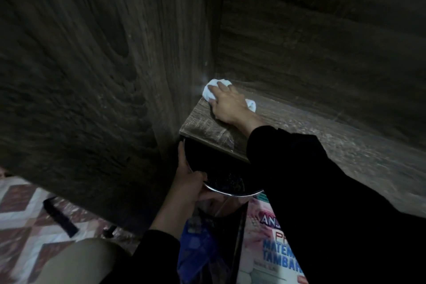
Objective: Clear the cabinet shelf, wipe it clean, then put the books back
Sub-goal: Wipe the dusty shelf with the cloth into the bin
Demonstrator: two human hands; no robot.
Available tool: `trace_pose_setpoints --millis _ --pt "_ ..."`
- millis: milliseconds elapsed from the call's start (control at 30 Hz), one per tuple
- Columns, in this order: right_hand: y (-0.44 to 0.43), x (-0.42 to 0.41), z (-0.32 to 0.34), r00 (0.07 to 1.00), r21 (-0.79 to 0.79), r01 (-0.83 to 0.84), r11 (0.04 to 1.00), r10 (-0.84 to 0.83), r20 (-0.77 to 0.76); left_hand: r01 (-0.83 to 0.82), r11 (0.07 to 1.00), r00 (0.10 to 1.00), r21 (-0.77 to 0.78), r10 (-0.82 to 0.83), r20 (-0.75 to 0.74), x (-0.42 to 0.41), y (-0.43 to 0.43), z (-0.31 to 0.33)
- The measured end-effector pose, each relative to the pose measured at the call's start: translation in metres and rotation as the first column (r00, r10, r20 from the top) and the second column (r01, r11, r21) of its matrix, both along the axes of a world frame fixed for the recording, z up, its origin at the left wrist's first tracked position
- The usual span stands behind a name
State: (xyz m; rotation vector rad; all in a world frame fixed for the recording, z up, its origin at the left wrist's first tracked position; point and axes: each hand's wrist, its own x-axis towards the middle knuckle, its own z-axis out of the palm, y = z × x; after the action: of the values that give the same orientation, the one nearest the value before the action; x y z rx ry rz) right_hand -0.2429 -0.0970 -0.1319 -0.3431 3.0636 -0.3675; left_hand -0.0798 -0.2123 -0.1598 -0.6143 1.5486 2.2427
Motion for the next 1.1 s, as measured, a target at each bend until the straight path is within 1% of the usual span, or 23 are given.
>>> trace_pose_setpoints --millis 67,133,233,300,400,467,533,600,667,700,733,767,800,833,867,900,1033,1100 --pt "-0.004 0.021 -0.001 0.998 0.021 -0.055 0.998 0.055 -0.028 -0.002 1.0 1.0 -0.009 0.002 0.001 -0.001 0.001 0.0" --pt "-0.008 0.046 -0.004 0.987 0.042 -0.142 0.989 0.145 -0.064 -0.002 0.999 1.0 -0.032 0.002 -0.009 -0.001 0.003 0.0" --pt "-0.009 0.077 -0.006 0.958 0.048 -0.274 0.961 0.277 -0.07 0.001 0.999 0.999 -0.052 -0.002 -0.035 0.001 0.004 0.0" --pt "-0.006 0.096 -0.008 0.939 -0.018 -0.338 0.941 0.335 -0.082 -0.008 0.998 0.998 -0.067 0.004 -0.056 0.003 0.004 0.001" --pt "0.005 0.119 -0.013 0.916 -0.075 -0.396 0.915 0.388 -0.103 -0.021 0.998 0.997 -0.064 0.016 -0.07 0.005 0.005 0.003" --pt "0.015 0.128 -0.009 0.915 -0.169 -0.404 0.899 0.395 -0.088 -0.028 0.997 0.998 -0.068 0.025 -0.05 0.007 0.004 0.006" --pt "0.031 0.129 0.003 0.942 -0.309 -0.336 0.89 0.317 -0.112 -0.024 0.997 0.999 -0.074 0.021 -0.038 0.007 0.004 0.007" --pt "0.056 0.123 0.015 0.975 -0.408 -0.184 0.894 0.115 -0.188 -0.018 0.997 0.999 -0.07 0.016 -0.027 0.007 0.003 0.01" --pt "0.088 0.114 0.021 0.961 -0.441 -0.003 0.897 -0.119 -0.248 -0.013 0.998 1.0 -0.067 0.011 -0.023 0.008 0.003 0.011" --pt "0.101 0.11 0.018 0.941 -0.439 0.095 0.894 -0.224 -0.254 -0.008 0.998 1.0 -0.069 0.006 -0.024 0.008 0.002 0.011" --pt "0.11 0.108 0.014 0.921 -0.412 0.202 0.888 -0.315 -0.228 -0.005 0.997 1.0 -0.072 0.004 -0.022 0.009 0.002 0.011" --pt "0.113 0.108 0.007 0.906 -0.338 0.306 0.89 -0.381 -0.184 -0.003 0.997 1.0 -0.072 0.001 -0.021 0.009 0.002 0.012" --pt "0.11 0.11 -0.001 0.9 -0.221 0.373 0.901 -0.409 -0.151 0.001 0.997 1.0 -0.073 -0.002 -0.02 0.009 0.001 0.012" --pt "0.101 0.114 -0.007 0.908 -0.099 0.388 0.916 -0.399 -0.128 0.005 0.997 1.0 -0.074 -0.006 -0.021 0.009 0.001 0.012" --pt "0.089 0.118 -0.011 0.927 -0.022 0.358 0.933 -0.358 -0.113 0.006 0.997 1.0 -0.075 -0.007 -0.02 0.009 0.001 0.012" --pt "0.075 0.121 -0.013 0.948 0.008 0.305 0.952 -0.303 -0.096 0.007 0.997 1.0 -0.08 -0.009 -0.022 0.009 0.001 0.012" --pt "0.019 0.141 -0.011 0.998 0.049 0.047 0.998 -0.044 -0.048 0.008 0.994 1.0 -0.108 -0.01 -0.027 0.008 0.0 0.009" --pt "0.007 0.152 -0.014 0.991 0.003 -0.11 0.994 0.11 -0.083 0.004 0.994 0.999 -0.114 -0.008 -0.032 0.008 0.0 0.009"
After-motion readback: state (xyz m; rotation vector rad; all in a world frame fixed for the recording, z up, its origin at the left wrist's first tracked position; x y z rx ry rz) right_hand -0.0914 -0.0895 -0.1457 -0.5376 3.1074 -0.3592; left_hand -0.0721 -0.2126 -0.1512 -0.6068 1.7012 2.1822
